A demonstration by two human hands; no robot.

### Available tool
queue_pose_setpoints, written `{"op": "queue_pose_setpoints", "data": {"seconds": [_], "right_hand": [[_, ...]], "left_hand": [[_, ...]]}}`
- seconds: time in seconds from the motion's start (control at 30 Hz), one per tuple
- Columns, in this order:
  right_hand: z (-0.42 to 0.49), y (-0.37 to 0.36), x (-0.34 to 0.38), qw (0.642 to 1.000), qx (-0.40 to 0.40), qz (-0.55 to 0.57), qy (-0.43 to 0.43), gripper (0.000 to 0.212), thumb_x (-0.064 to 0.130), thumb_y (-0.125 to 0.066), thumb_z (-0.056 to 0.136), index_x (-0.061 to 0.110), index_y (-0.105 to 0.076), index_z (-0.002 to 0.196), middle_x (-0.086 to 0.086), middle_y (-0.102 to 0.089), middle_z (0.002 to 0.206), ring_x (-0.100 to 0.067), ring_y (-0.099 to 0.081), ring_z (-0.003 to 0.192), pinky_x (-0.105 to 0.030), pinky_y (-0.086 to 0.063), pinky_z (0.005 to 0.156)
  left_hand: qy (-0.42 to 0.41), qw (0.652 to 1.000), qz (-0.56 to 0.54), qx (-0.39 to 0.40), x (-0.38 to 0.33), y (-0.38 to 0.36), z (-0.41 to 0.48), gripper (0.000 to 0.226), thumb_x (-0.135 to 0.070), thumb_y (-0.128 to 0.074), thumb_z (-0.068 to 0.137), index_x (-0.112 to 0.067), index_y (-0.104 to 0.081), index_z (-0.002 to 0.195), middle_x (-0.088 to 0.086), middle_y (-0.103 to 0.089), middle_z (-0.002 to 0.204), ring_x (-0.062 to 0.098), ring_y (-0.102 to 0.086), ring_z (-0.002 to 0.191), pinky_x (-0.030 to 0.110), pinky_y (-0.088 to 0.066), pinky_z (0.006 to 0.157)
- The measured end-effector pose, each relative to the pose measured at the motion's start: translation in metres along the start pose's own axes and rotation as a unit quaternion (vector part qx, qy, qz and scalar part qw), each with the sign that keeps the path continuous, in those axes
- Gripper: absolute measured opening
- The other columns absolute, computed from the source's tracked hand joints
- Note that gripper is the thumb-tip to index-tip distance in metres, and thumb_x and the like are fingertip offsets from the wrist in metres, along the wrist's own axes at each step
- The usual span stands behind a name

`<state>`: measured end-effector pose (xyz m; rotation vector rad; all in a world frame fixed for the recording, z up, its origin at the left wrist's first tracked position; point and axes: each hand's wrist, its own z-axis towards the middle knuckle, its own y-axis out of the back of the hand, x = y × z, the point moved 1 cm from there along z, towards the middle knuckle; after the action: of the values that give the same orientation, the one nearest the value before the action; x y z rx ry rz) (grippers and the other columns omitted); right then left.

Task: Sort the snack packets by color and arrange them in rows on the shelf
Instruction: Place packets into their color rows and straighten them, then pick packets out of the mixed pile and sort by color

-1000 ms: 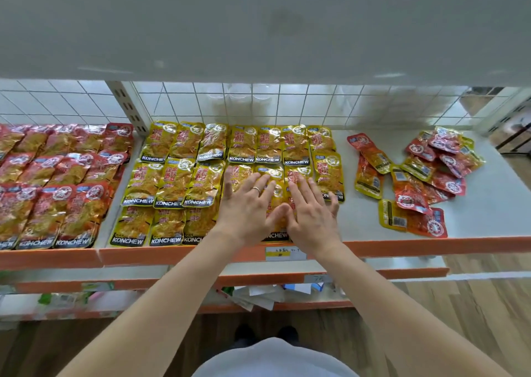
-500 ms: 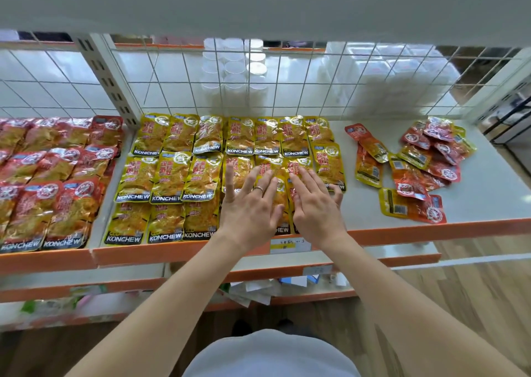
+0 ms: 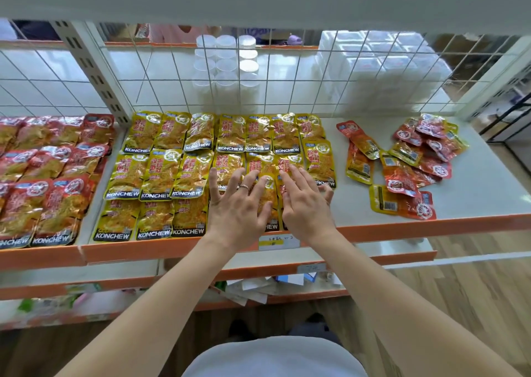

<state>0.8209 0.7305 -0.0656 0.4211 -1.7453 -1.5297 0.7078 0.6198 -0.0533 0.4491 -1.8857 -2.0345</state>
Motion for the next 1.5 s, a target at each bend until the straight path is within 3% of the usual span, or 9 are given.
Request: {"op": "queue_pose_setpoints", "data": {"seconds": [0.17, 0.4, 0.5, 0.7, 0.87, 1.03, 1.2, 1.37, 1.5], "right_hand": [[-0.002, 0.004, -0.003, 0.998, -0.017, 0.049, 0.019, 0.058, 0.035, -0.025, 0.095, 0.032, -0.034, 0.153, 0.008, -0.017, 0.166, -0.01, -0.004, 0.153, -0.046, -0.01, 0.11], [-0.015, 0.042, -0.055, 0.995, -0.048, 0.064, 0.052, 0.058, 0.033, -0.032, 0.095, 0.03, -0.036, 0.152, 0.008, -0.016, 0.166, -0.012, 0.0, 0.154, -0.047, 0.0, 0.115], [-0.017, 0.066, -0.096, 0.994, -0.067, 0.075, 0.044, 0.058, 0.03, -0.032, 0.096, 0.028, -0.034, 0.153, 0.007, -0.016, 0.166, -0.012, -0.001, 0.154, -0.041, 0.005, 0.116], [-0.023, 0.095, -0.179, 0.994, -0.095, 0.061, 0.0, 0.059, 0.03, -0.032, 0.094, 0.026, -0.037, 0.152, 0.006, -0.021, 0.165, -0.01, -0.009, 0.153, -0.045, -0.002, 0.116], [-0.03, 0.108, -0.23, 0.993, -0.094, 0.073, -0.016, 0.059, 0.03, -0.034, 0.093, 0.023, -0.038, 0.152, 0.004, -0.023, 0.164, -0.011, -0.012, 0.152, -0.057, -0.009, 0.118], [-0.036, 0.116, -0.269, 0.994, -0.089, 0.053, -0.023, 0.059, 0.03, -0.036, 0.093, 0.025, -0.036, 0.152, 0.008, -0.023, 0.164, -0.009, -0.013, 0.152, -0.049, -0.008, 0.115], [-0.034, 0.121, -0.304, 0.996, -0.074, 0.042, -0.031, 0.055, 0.024, -0.051, 0.097, 0.024, -0.04, 0.151, 0.005, -0.03, 0.161, -0.011, -0.018, 0.151, -0.047, -0.008, 0.114], [-0.034, 0.124, -0.315, 0.993, -0.09, 0.067, -0.031, 0.05, 0.023, -0.059, 0.094, 0.02, -0.051, 0.143, 0.004, -0.048, 0.15, -0.014, -0.033, 0.142, -0.042, -0.018, 0.104], [-0.04, 0.123, -0.307, 0.993, -0.092, 0.078, -0.018, 0.032, 0.034, -0.061, 0.094, 0.02, -0.066, 0.122, 0.004, -0.059, 0.131, -0.015, -0.041, 0.125, -0.034, -0.021, 0.087]], "left_hand": [[0.003, 0.998, 0.001, -0.057, -0.004, -0.005, -0.001, 0.059, -0.053, -0.029, 0.096, -0.026, -0.055, 0.14, -0.004, -0.048, 0.15, 0.022, -0.037, 0.142, 0.065, 0.003, 0.118], [0.012, 0.989, -0.053, -0.135, -0.075, 0.003, 0.017, 0.053, -0.043, -0.038, 0.097, -0.018, -0.054, 0.141, 0.001, -0.047, 0.151, 0.025, -0.043, 0.138, 0.061, -0.008, 0.116], [0.01, 0.989, -0.069, -0.133, -0.112, 0.006, 0.034, 0.054, -0.041, -0.037, 0.095, -0.017, -0.054, 0.14, 0.002, -0.047, 0.151, 0.026, -0.043, 0.138, 0.06, -0.009, 0.115], [-0.009, 0.988, -0.084, -0.132, -0.174, 0.002, 0.056, 0.056, -0.044, -0.037, 0.095, -0.016, -0.055, 0.14, 0.004, -0.046, 0.153, 0.026, -0.041, 0.14, 0.058, -0.01, 0.116], [-0.038, 0.989, -0.093, -0.11, -0.219, -0.004, 0.067, 0.056, -0.047, -0.039, 0.094, -0.019, -0.055, 0.14, 0.001, -0.045, 0.153, 0.024, -0.041, 0.141, 0.061, -0.014, 0.117], [-0.053, 0.99, -0.099, -0.088, -0.258, -0.012, 0.079, 0.059, -0.052, -0.036, 0.093, -0.021, -0.054, 0.141, -0.001, -0.045, 0.153, 0.022, -0.04, 0.14, 0.059, -0.013, 0.115], [-0.034, 0.992, -0.088, -0.082, -0.279, -0.021, 0.086, 0.068, -0.064, -0.039, 0.088, -0.023, -0.054, 0.14, -0.001, -0.044, 0.153, 0.021, -0.038, 0.139, 0.055, -0.011, 0.114], [-0.012, 0.993, -0.094, -0.072, -0.279, -0.022, 0.086, 0.072, -0.072, -0.039, 0.084, -0.026, -0.058, 0.136, 0.0, -0.054, 0.144, 0.021, -0.046, 0.131, 0.052, -0.023, 0.107], [-0.003, 0.991, -0.105, -0.081, -0.285, -0.023, 0.093, 0.064, -0.069, -0.051, 0.083, -0.024, -0.063, 0.127, 0.003, -0.061, 0.133, 0.023, -0.056, 0.121, 0.048, -0.027, 0.098]]}}
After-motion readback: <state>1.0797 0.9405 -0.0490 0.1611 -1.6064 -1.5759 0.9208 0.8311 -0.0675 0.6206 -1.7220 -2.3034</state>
